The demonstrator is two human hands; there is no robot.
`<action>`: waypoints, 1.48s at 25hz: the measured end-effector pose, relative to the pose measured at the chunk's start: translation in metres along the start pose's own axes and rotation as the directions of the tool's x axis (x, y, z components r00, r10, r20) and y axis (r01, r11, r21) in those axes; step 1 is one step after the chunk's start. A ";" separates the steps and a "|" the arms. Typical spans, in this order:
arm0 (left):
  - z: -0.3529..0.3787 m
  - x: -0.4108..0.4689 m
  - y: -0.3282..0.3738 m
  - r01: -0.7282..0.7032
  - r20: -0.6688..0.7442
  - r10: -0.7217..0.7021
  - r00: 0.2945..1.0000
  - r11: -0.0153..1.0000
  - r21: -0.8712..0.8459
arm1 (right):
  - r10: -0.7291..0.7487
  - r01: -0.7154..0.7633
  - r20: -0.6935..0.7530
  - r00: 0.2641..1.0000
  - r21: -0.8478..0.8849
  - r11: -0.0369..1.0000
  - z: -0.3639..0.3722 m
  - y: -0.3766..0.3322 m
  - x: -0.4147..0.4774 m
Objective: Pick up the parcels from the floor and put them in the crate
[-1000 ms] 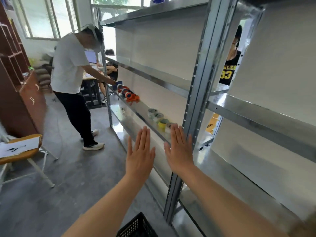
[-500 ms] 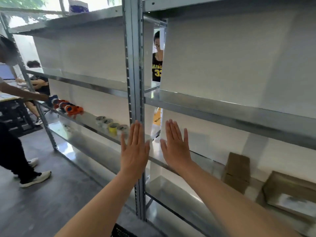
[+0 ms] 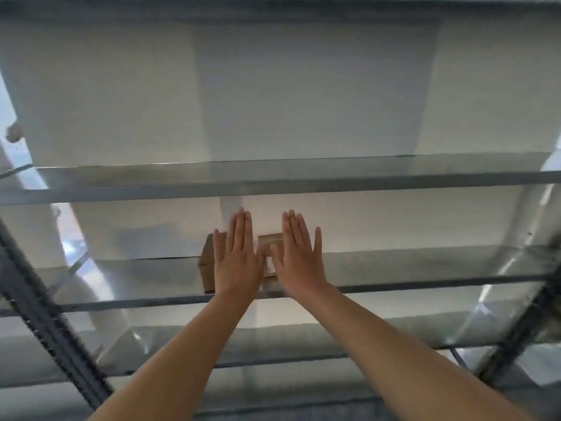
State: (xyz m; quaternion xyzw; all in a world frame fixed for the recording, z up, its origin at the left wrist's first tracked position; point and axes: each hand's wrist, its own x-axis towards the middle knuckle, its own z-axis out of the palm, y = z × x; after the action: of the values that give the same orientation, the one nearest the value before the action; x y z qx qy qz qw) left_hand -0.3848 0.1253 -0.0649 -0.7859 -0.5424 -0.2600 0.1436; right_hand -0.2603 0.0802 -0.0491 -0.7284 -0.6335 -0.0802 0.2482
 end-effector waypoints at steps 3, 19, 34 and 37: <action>0.003 -0.008 0.093 -0.109 -0.001 0.110 0.994 0.990 -0.088 | 0.126 -0.129 -0.039 0.991 -0.090 0.988 -0.042 0.087 -0.034; 0.052 -0.097 0.480 -0.608 -0.031 0.677 0.735 0.639 -0.472 | 0.695 -0.733 -0.242 0.677 -0.318 0.602 -0.161 0.402 -0.252; 0.155 -0.072 0.690 -0.624 0.033 0.860 0.510 0.396 -0.674 | 0.891 -0.918 -0.296 0.343 -0.305 0.252 -0.177 0.593 -0.284; 0.147 -0.085 0.720 -0.673 -0.018 0.890 0.456 0.331 -0.662 | 0.905 -0.934 -0.301 0.302 -0.281 0.218 -0.193 0.618 -0.300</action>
State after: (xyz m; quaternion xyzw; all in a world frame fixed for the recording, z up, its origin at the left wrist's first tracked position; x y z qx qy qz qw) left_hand 0.2961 -0.1330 -0.1933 -0.9819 0.0078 -0.1635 -0.0950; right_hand 0.3180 -0.3198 -0.1726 -0.9902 -0.0388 -0.0736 0.1123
